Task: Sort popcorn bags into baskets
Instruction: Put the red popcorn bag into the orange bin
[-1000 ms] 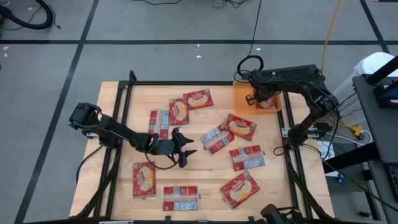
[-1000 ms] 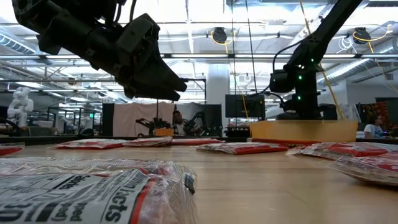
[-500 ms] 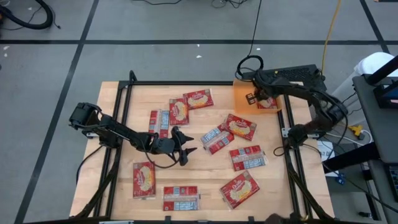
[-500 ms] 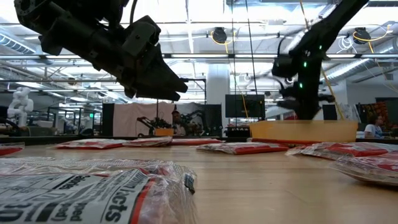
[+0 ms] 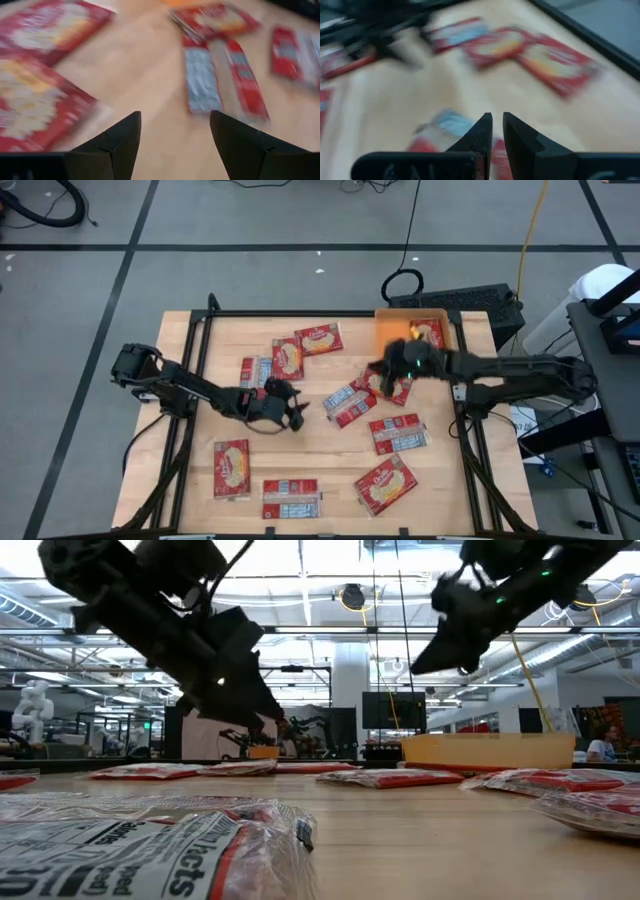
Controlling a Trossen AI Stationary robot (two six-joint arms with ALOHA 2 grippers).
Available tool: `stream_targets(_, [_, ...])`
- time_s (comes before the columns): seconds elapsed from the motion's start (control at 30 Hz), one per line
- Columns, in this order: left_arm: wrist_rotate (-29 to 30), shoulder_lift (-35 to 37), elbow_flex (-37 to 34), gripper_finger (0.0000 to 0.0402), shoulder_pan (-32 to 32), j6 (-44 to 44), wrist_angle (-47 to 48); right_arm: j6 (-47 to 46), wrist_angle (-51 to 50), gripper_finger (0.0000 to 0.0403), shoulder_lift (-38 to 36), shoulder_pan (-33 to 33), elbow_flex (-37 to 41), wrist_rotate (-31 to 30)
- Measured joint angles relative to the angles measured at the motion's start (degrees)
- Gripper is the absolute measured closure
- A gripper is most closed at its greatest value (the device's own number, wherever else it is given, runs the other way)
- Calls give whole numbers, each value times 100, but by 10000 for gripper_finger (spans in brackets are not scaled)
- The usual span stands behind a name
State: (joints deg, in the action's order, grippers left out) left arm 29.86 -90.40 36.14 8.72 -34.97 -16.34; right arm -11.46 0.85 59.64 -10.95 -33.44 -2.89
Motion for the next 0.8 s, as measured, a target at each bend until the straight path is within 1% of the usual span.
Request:
stream_targets(0.1, [-157, 175, 7, 160, -370, -69, 387, 219, 483, 365, 99, 631, 132, -50])
stream_targets(0.17, [-243, 362, 3, 160, -637, -14, 633, 231, 633, 365, 233, 972, 130, -324])
stream_targets(0.23, [-347, 529, 11, 160, -936, -161, 928, 226, 670, 364, 399, 1235, 136, -615])
stream_targets(0.3, [-575, 684, 0, 160, -1223, -305, 1290, 217, 867, 364, 620, 1447, 136, -758])
stream_targets(0.4, [-910, 767, 11, 160, -1491, 86, 1500, 211, 1192, 364, 992, 1700, 136, -777])
stream_targets(0.53, [-1019, 662, 7, 146, -1460, 693, 2081, 198, 1905, 364, 1546, 1964, 136, -779])
stream_targets(0.6, [-964, 568, 4, 128, -1349, 920, 2405, 175, 2303, 364, 1821, 2063, 136, -779])
stream_targets(0.67, [-785, 398, 3, 107, -1193, 1054, 2518, 172, 2694, 364, 2095, 2152, 136, -779])
stream_targets(0.73, [-412, 278, -4, 86, -1008, 1181, 2673, 173, 3100, 364, 2362, 2211, 136, -779])
stream_targets(0.8, [62, 134, -2, 72, -868, 1203, 2607, 172, 3432, 364, 2590, 2252, 134, -772])
